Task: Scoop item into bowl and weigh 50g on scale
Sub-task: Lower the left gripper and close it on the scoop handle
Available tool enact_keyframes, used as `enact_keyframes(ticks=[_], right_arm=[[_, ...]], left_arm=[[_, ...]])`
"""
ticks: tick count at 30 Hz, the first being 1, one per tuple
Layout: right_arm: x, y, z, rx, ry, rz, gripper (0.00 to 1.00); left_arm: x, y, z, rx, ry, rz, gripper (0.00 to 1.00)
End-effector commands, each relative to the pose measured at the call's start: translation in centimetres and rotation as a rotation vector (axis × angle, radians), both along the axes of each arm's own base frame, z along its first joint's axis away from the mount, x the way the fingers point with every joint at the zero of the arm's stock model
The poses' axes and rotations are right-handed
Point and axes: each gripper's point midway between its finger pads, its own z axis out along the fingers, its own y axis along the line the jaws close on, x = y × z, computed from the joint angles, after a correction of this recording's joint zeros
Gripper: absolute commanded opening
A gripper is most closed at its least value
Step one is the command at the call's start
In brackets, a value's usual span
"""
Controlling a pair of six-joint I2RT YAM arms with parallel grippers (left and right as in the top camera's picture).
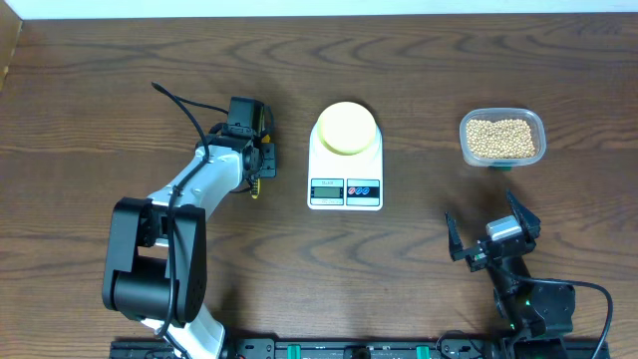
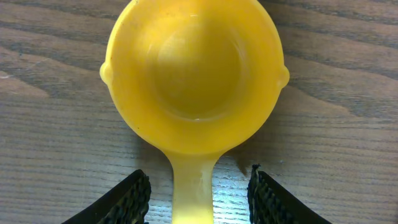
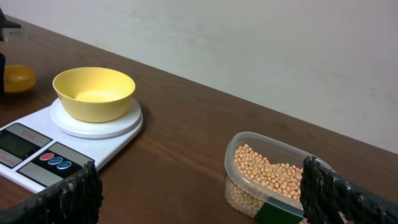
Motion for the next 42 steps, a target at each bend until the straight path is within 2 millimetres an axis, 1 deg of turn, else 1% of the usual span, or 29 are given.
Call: enact_keyframes(ticks=[1, 15, 17, 20, 23, 31, 42], right_arm=[[0.0, -0.04, -0.11, -0.009, 0.001, 0.0, 0.99], [0.0, -0.04, -0.11, -0.009, 0.001, 0.0, 0.99], [0.0, -0.04, -0.11, -0.009, 0.001, 0.0, 0.99], [0.0, -0.04, -0.11, -0.009, 0.001, 0.0, 0.99], [0.0, -0.04, -0.11, -0.009, 0.001, 0.0, 0.99], [0.0, -0.04, -0.12, -0.009, 0.001, 0.0, 0.99], [0.0, -0.04, -0.11, -0.009, 0.001, 0.0, 0.99]], left_arm=[[0.12, 0.28, 0.01, 0.02, -0.004, 0.004, 0.53], [0.13, 0.28, 0.01, 0.02, -0.005, 0.004, 0.53], [0.13, 0.28, 0.01, 0.02, -0.005, 0.004, 0.62], [0.13, 0.28, 0.01, 0.02, -0.005, 0.005, 0.8], [0.13, 0.28, 0.01, 0.02, -0.005, 0.004, 0.87], [0.1, 0.29, -0.18, 0.022, 0.0, 0.0, 0.88], [0.26, 0.29, -0.65, 0.036, 0.002, -0.033, 0.86]])
